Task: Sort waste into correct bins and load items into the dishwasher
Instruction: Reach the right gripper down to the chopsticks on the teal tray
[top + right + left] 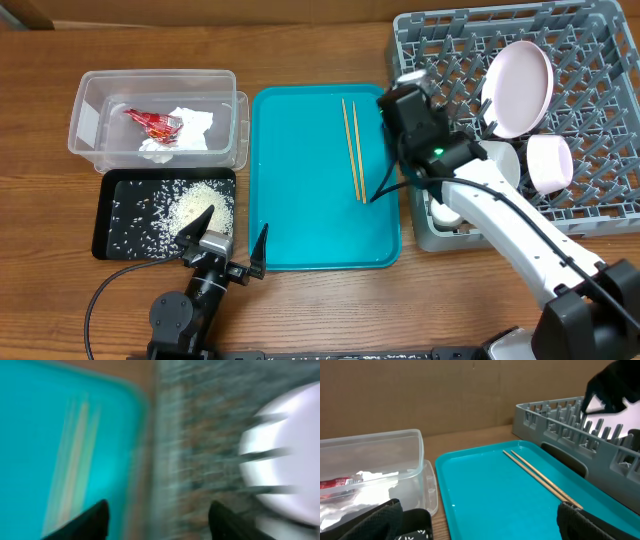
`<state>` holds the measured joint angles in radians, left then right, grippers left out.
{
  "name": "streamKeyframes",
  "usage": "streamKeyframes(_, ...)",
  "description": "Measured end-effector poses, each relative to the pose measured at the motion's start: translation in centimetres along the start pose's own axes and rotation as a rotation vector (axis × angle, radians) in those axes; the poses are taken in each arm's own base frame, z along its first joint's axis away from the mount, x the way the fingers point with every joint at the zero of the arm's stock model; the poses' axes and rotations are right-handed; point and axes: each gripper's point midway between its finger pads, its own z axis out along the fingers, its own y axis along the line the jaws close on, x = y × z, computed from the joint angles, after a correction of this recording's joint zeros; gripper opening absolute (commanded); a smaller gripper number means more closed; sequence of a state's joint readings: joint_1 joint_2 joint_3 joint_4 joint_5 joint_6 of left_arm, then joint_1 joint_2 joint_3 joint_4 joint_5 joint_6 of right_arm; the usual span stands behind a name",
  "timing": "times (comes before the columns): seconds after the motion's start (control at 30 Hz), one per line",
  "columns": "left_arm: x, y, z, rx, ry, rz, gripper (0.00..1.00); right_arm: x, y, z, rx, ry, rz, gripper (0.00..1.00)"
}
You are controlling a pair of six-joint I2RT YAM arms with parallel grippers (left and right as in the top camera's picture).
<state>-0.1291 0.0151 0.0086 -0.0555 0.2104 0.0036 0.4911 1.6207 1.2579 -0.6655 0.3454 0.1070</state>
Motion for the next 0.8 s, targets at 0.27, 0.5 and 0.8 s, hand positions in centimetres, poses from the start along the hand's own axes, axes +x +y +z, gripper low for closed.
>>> streamKeyframes(0.27,0.0,0.0,0.0,0.0,0.0,0.0,1.0,1.1,6.5,0.5,-0.346,0.096,0.169,0.49)
streamKeyframes(0.5,0.0,0.0,0.0,0.0,0.0,0.0,1.0,3.7,8.6,5.9,-0.363,0.194,0.159,0.49)
streamKeyframes(0.8,0.0,0.0,0.0,0.0,0.0,0.0,1.0,5.9,9.7,9.3,-0.362,0.244,0.105,0.34)
